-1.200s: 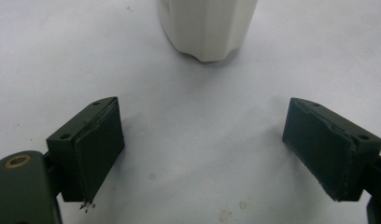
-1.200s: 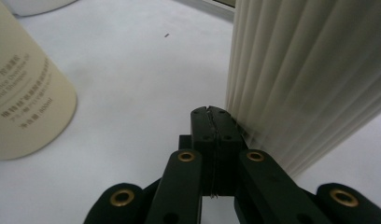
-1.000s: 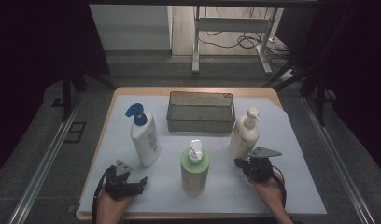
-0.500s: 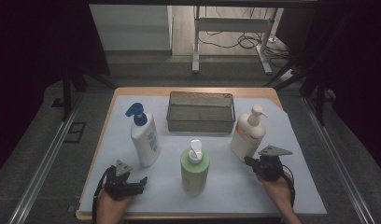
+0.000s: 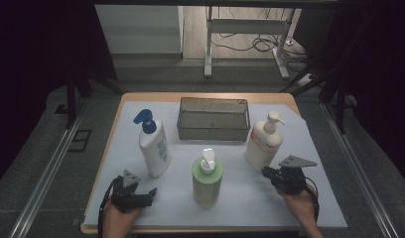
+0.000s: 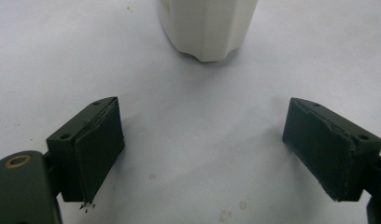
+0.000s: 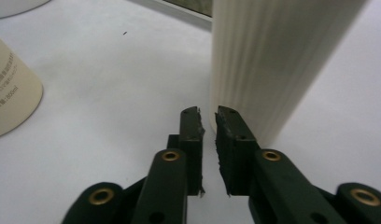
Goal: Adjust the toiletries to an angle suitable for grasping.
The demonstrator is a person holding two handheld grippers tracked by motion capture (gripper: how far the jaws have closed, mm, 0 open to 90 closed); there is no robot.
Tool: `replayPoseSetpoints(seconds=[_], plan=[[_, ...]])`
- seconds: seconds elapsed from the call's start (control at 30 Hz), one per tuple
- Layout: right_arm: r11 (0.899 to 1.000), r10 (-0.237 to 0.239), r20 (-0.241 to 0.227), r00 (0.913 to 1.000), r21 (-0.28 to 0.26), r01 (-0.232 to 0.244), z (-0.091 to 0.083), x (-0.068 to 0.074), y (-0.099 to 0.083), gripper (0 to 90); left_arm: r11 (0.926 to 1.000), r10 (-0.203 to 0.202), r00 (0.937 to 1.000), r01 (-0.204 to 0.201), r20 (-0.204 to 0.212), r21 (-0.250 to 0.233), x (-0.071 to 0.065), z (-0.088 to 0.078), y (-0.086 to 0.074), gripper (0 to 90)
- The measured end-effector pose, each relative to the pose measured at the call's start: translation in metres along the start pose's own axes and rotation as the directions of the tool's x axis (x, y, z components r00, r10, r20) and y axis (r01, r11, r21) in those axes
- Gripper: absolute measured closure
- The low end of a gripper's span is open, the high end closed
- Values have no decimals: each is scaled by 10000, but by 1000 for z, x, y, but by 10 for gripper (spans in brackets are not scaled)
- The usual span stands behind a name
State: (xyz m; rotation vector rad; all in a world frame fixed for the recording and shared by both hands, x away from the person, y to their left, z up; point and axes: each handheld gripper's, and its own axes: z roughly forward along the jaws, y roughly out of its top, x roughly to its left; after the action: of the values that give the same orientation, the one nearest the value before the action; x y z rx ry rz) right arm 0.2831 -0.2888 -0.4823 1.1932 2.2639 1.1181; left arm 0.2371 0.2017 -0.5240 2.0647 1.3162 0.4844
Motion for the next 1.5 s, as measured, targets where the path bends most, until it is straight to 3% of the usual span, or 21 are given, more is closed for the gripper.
replayPoseSetpoints(seconds=[0.33,0.63,1.1,1.5], plan=[[9995,158,302,9994,-290,-149,-29,-6,10,603,10000,-25,10000,25,11,0,0,0,0,121],[9993,131,527,9985,-355,-112,-37,-8,27,481,10000,-21,10000,21,16,0,0,0,0,121],[9986,402,549,9977,-375,-382,-31,-14,51,367,10000,-2,10000,2,10,2,0,0,0,121],[9991,352,752,9965,-269,-332,-14,-16,68,338,10000,-19,10000,19,18,6,0,0,0,121]])
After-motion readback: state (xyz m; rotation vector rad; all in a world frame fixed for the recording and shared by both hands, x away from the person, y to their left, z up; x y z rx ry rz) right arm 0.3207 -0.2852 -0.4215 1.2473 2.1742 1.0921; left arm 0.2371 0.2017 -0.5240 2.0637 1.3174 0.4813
